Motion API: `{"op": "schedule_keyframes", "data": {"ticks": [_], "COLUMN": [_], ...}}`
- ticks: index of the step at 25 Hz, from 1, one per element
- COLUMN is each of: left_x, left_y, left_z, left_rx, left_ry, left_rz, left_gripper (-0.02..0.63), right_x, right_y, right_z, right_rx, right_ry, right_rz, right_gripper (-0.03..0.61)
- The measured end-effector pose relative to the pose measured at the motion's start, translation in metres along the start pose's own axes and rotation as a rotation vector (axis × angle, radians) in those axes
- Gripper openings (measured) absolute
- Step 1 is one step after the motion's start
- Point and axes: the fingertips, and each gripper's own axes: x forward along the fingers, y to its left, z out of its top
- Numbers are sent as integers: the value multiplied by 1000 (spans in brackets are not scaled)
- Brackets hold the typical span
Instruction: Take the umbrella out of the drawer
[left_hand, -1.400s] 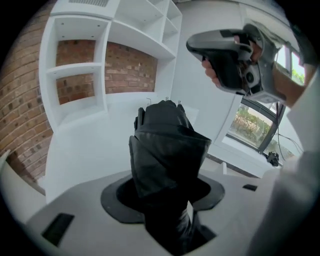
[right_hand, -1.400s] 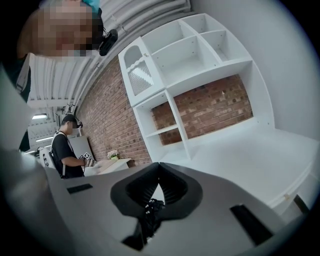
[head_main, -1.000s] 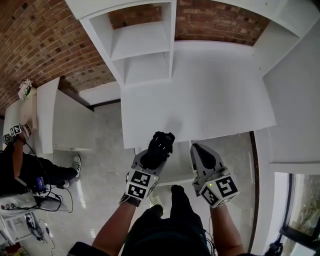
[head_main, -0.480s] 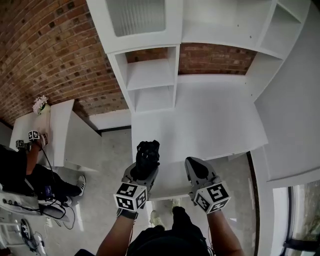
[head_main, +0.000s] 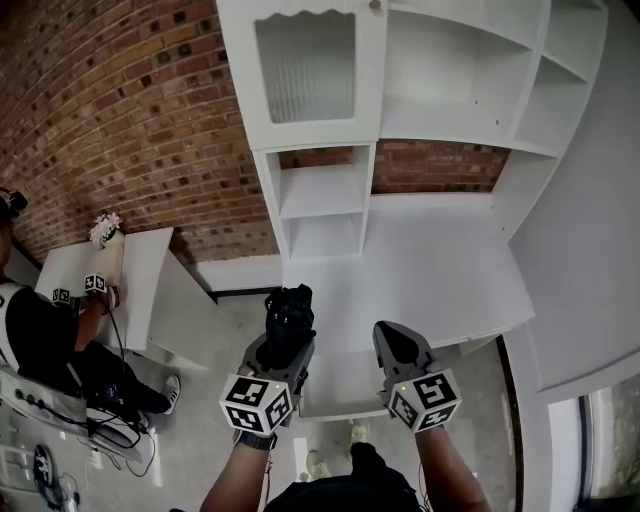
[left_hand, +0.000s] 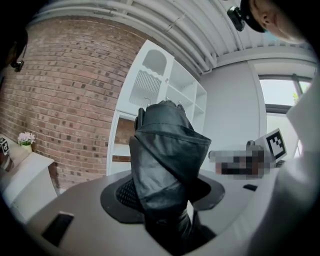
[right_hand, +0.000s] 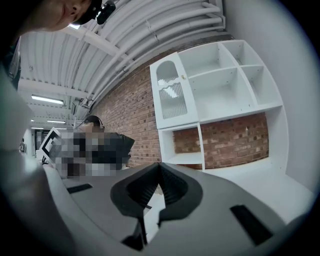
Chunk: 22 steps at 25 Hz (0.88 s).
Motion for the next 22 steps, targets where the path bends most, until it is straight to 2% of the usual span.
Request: {"op": "schedule_keyframes", "data": {"ticks": [14,22], "left_x": [-41,-58], "left_y": [7,2], "left_z": [71,102], "left_rx": [2,30], "left_ry": [-147,-208], "left_rz": [50,52], "left_gripper": [229,229], "right_x": [2,-5], "right_y": [17,21], "right_z": [75,102], "right_rx": [-73,-93], "right_ry": [-97,-139], "right_rz": [4,-4], "right_gripper": [5,5]}}
